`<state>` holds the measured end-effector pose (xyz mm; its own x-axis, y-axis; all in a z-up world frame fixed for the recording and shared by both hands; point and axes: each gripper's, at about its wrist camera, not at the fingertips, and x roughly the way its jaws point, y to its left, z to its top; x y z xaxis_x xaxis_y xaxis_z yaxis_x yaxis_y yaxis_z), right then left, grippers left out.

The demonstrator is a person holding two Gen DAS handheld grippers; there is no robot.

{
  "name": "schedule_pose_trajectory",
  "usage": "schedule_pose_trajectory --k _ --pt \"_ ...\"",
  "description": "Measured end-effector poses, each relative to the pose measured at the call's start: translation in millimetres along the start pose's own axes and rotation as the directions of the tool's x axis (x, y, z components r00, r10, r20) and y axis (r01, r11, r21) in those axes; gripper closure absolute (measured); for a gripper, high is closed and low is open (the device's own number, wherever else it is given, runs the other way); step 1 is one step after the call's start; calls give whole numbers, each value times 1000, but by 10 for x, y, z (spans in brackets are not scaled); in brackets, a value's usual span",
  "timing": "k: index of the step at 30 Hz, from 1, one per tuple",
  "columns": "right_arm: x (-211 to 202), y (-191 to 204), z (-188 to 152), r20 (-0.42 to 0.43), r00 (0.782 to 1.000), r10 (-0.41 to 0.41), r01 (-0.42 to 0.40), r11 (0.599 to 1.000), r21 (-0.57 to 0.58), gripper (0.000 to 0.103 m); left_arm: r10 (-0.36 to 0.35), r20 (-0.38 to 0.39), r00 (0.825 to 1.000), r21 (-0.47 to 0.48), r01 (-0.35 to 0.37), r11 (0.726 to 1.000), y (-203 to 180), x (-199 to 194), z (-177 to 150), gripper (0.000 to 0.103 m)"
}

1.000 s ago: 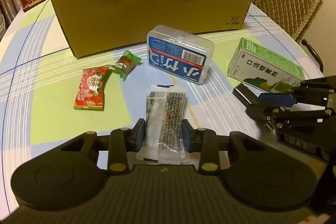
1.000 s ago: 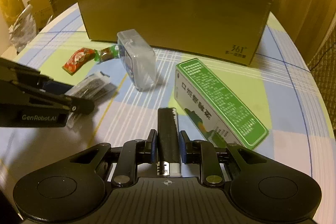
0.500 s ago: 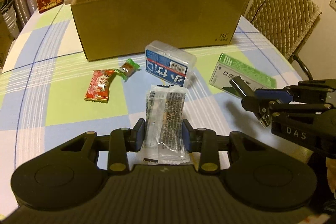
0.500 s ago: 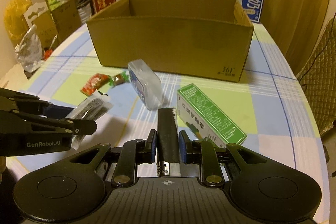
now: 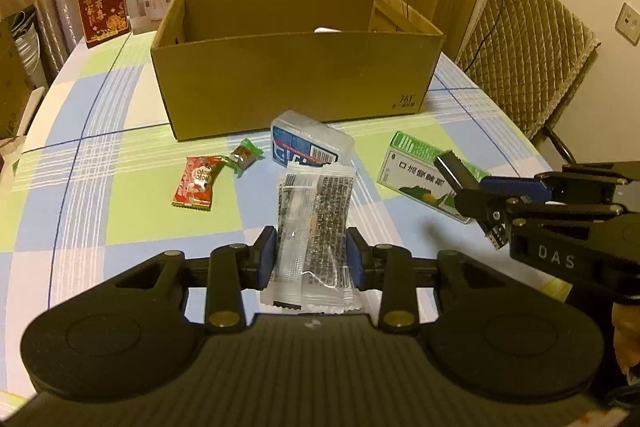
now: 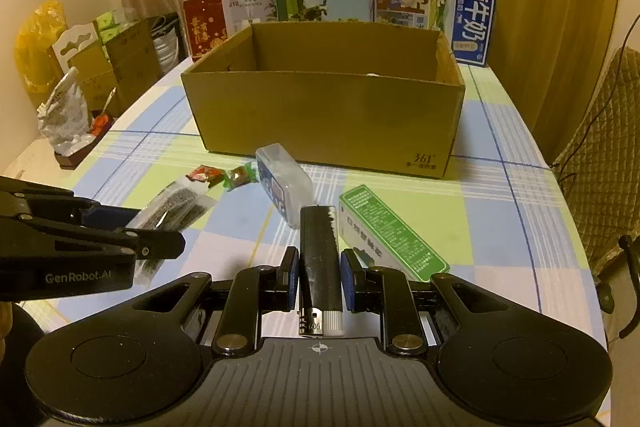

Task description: Organize objects

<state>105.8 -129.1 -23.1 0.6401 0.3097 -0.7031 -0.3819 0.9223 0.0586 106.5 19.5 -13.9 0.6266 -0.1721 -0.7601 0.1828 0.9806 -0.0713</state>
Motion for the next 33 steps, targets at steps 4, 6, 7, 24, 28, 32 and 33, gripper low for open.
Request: schedule_pose_trajectory --k 4,6,7,24,28,32,33 --pt "-59 -5 19 10 1000 9 -9 1000 2 84 10 10 1000 2 -10 1000 -24 -70 21 72" --pt "-83 -13 32 15 1000 12 -12 1000 2 84 15 13 1000 3 -15 1000 -33 -93 35 72" --pt "-90 -16 43 18 1000 13 -13 1000 3 84 17 14 1000 4 -17 1000 -37 -102 40 72" --pt "-138 -155 283 36 999 17 -17 1000 -2 84 9 35 999 -14 -8 1000 -31 -114 238 72" --pt "-131 -218 407 40 999 20 -20 1000 1 84 4 47 999 -22 -3 1000 9 -106 373 72" --pt "-112 -283 580 44 999 22 -22 1000 -6 84 -2 66 998 -31 4 1000 67 -109 542 72" --pt "-111 -299 627 45 999 26 -26 1000 -6 84 -6 72 997 -34 8 999 89 -113 590 72"
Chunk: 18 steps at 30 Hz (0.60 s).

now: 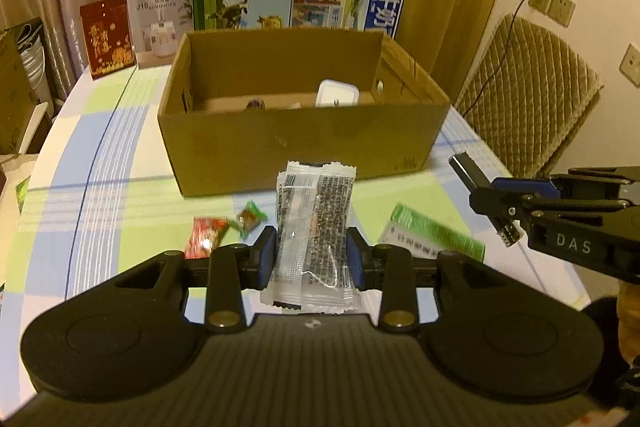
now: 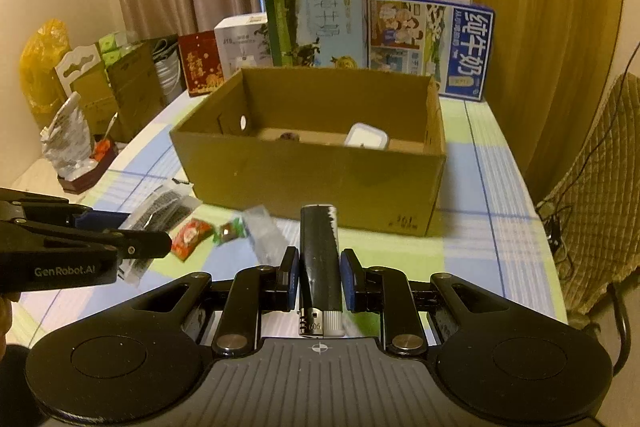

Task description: Organize objects

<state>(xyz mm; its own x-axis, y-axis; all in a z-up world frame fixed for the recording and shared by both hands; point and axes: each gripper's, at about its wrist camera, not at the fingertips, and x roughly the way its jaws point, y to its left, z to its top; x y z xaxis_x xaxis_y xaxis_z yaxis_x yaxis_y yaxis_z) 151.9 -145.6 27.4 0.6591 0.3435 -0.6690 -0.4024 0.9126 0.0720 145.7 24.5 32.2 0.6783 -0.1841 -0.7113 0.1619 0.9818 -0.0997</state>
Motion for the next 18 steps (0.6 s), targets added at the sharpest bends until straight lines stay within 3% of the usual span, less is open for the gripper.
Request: schedule_pose_trajectory --k 18 --pt "220 -93 862 26 999 47 -47 999 -10 84 29 46 998 36 -31 999 223 135 841 72"
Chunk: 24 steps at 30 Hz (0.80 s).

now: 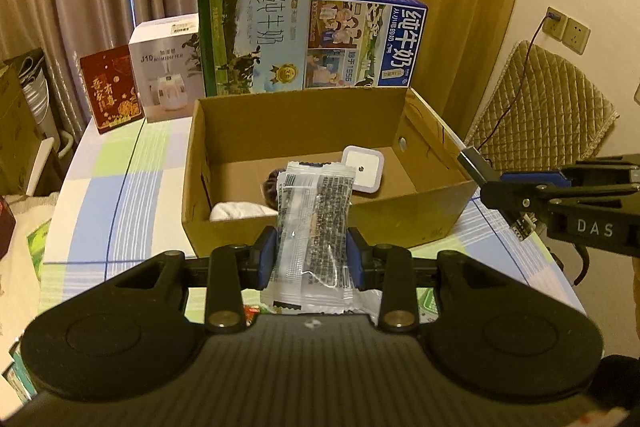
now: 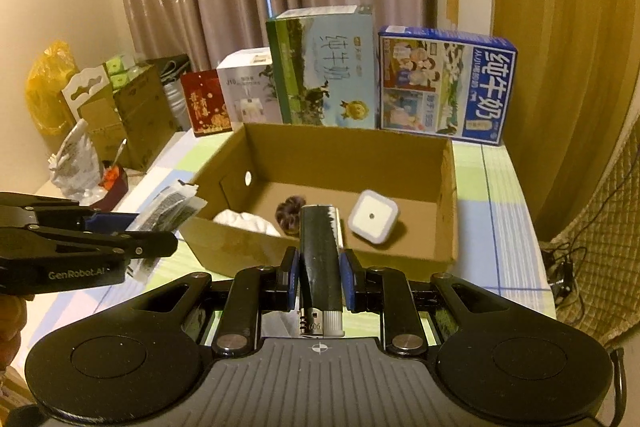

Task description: Organize objects

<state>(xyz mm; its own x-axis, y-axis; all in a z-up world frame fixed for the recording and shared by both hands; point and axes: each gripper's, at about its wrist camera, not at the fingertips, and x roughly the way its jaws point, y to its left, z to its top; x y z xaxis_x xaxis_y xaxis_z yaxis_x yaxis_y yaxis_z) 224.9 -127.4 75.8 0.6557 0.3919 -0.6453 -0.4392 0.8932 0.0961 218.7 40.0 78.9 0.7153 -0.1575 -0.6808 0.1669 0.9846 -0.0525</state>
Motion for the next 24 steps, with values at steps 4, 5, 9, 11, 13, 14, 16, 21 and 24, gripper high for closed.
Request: schedule_pose_trajectory --k 4,5,9,11,13,14,16,21,24 --pt "87 -10 93 -6 1000 0 0 1000 -8 84 -15 -9 1000 3 15 1000 20 76 86 72" --pt "111 -17 118 -7 1000 -1 1 1000 -8 84 -18 -13 1000 4 18 1000 24 100 111 72" --pt "198 -72 210 -5 1000 -7 7 1000 -11 84 -30 -21 999 5 30 1000 57 215 224 72" --pt "252 -98 270 -5 1000 -14 14 1000 -17 84 -35 -22 999 7 35 999 78 275 285 72" --pt "308 -117 319 -6 1000 -22 22 1000 -23 84 -35 -22 999 14 35 999 96 335 347 72" --pt "341 -125 343 -8 1000 -24 24 999 -25 84 -36 -22 999 17 36 999 104 360 370 72" --pt "413 -150 383 -12 1000 -28 28 999 -29 84 -39 -24 999 17 39 999 131 421 421 72" --pt "592 -220 465 -18 999 -40 39 999 -36 84 -36 -34 999 23 36 999 197 611 545 72" --pt "695 -268 498 -25 999 -47 46 998 -38 84 -32 -42 999 21 33 999 234 729 594 72"
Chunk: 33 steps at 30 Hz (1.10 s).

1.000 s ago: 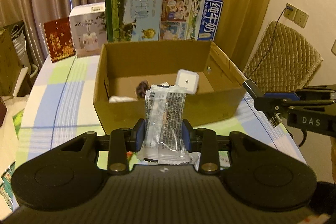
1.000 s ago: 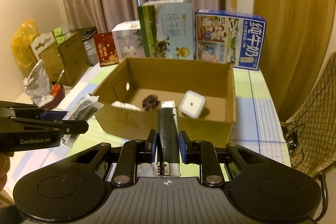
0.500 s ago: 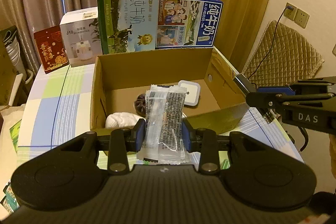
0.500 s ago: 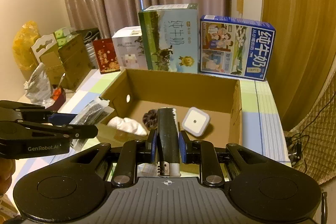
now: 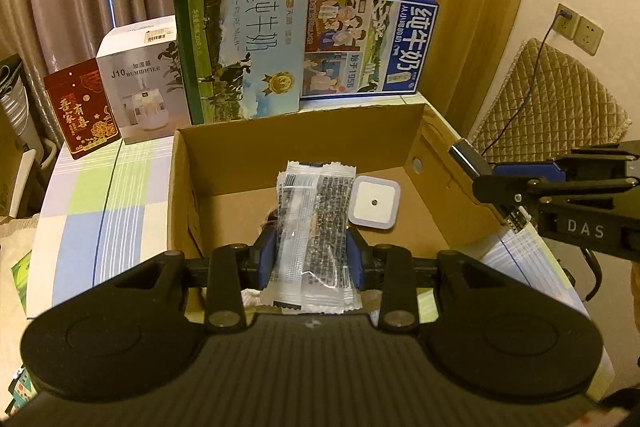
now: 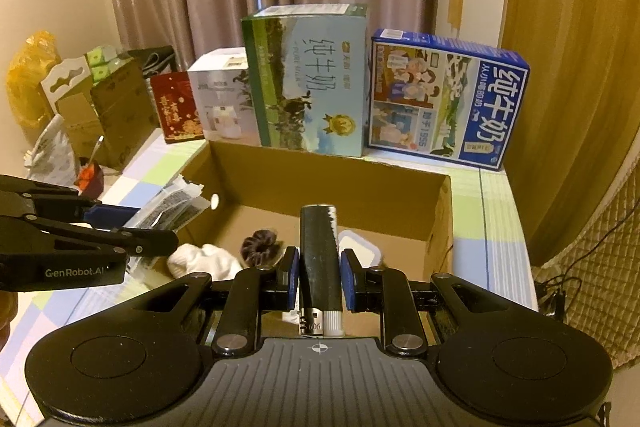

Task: Organize objects
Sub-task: 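Lower the lighter into the box and open the right tool while the left tool releases the snack packet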

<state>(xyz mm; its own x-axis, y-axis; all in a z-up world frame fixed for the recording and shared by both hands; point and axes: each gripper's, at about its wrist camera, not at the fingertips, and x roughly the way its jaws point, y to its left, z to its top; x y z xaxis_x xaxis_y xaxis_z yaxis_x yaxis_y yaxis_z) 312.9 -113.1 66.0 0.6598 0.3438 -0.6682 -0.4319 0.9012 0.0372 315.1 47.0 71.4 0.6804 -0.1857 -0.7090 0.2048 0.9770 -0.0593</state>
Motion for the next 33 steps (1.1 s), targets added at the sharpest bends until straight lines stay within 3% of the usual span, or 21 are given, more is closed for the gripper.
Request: schedule_pose_trajectory --k 16,20,30,33 --pt "456 -169 112 -36 999 14 -13 1000 29 84 -11 -38 999 -24 10 1000 51 499 113 72" --pt "534 -205 103 -48 999 17 -15 999 45 84 15 -14 1000 -38 -16 999 55 597 147 67" --pt "647 -283 13 -63 998 17 -13 997 74 84 20 8 1000 -74 -19 997 162 500 105 65" --pt "669 -332 13 -31 999 38 -34 993 111 81 19 10 1000 -81 -18 997 189 453 77 61"
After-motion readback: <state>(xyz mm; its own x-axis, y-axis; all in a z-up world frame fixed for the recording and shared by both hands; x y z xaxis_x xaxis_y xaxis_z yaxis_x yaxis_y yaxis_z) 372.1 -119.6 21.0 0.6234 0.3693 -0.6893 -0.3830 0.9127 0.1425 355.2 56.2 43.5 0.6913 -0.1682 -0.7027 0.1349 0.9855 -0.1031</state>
